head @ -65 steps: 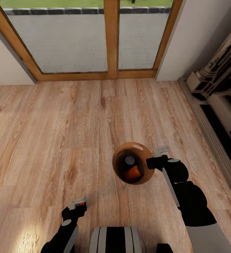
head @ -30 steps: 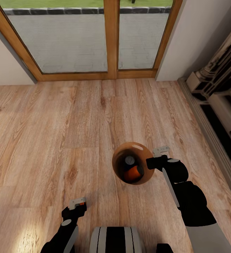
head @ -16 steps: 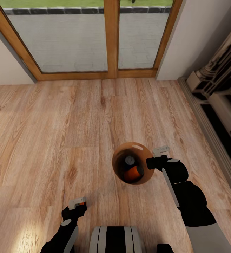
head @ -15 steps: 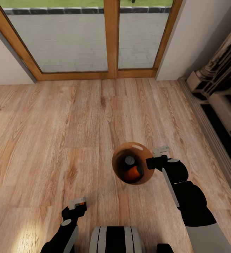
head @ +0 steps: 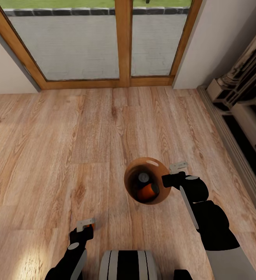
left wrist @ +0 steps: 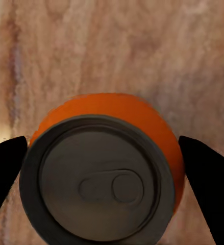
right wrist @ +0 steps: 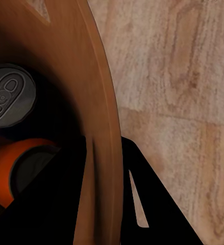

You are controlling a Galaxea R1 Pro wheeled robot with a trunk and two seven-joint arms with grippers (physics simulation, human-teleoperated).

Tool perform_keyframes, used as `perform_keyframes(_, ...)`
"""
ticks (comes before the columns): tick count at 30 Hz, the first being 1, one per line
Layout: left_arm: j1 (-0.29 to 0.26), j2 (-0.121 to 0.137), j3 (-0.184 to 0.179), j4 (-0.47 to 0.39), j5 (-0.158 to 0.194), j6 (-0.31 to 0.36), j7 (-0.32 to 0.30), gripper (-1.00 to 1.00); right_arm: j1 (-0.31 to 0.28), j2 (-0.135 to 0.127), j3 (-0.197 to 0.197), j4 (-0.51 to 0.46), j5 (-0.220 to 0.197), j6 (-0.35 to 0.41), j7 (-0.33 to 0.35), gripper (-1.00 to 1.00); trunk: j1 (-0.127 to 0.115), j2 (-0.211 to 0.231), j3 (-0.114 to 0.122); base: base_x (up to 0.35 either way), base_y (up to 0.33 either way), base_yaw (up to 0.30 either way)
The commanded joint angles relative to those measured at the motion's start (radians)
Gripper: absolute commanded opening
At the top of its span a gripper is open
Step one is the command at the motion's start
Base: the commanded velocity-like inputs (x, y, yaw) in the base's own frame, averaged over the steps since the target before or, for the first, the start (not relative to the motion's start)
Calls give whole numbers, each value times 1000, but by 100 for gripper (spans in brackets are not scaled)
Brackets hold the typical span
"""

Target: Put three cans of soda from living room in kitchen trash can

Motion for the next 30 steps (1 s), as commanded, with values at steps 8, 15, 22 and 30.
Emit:
perform_keyframes(8,0,0,0,0,-1,0,0,-100,0,0,0,0,-18,0,3,-100,0,0,0,0,0,0)
perform_keyframes(15,0,0,0,1,-1,0,0,-100,0,0,1,0,-18,0,3,-100,0,0,0,0,0,0)
perform_keyframes(22,0,0,0,2,-1,0,0,-100,0,0,1,0,-18,0,3,-100,0,0,0,0,0,0)
perform_keyframes(30,0,0,0,4,-1,-1,0,-100,0,0,1,0,-18,0,3,-100,0,0,0,0,0,0)
